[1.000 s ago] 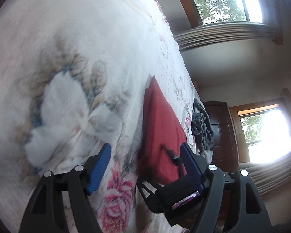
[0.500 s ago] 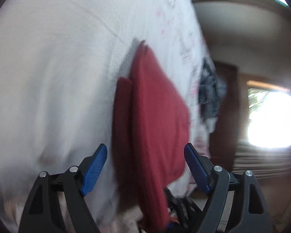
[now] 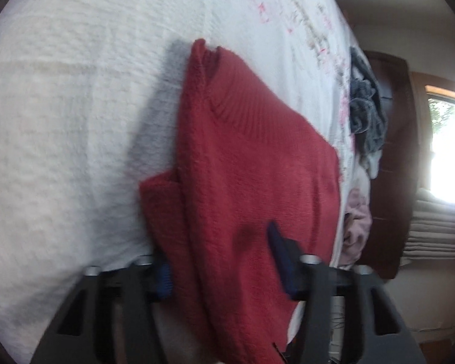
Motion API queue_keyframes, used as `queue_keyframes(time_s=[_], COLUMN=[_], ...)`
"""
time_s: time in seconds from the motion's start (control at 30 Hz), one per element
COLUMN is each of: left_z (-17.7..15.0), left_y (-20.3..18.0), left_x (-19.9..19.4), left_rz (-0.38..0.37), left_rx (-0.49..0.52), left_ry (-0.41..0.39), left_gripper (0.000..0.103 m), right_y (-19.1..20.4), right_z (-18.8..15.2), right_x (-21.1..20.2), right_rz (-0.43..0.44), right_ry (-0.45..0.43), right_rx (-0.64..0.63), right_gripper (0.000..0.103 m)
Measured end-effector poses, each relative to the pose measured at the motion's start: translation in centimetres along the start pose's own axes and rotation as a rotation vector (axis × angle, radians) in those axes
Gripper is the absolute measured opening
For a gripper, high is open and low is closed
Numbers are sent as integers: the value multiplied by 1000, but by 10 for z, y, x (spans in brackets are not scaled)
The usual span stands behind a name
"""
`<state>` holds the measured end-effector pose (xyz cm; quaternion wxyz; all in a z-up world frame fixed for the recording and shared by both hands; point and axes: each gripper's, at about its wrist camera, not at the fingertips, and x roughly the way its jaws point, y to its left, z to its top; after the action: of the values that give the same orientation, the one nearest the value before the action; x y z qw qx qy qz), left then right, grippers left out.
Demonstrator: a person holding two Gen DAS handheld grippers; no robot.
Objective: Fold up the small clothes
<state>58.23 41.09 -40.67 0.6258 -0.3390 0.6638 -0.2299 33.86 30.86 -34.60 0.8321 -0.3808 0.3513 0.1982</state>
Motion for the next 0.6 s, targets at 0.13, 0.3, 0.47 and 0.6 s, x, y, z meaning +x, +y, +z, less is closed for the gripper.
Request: queue_keyframes(time_s=[0.13,0.3,0.47,0.6], left_z=[-1,-3,-2,-1], left_y=[-3,-15,-28,-41], left_x=[-2,-4,-8,-14], left_rz=[37,88,119,136], left_rx=[24,50,65,79], left_ry=[6,-1,-4,-11], left_gripper=[30,26,22,18], right_y=[-5,-12,-19,-25], right_z=[1,1,4,7], right_x=[1,0,-4,-9], right_rz=[10,19,25,28], right_ry=[-4,-8,-9,-12], right_rx=[25,48,70,84], right_gripper=[15,15,15,15])
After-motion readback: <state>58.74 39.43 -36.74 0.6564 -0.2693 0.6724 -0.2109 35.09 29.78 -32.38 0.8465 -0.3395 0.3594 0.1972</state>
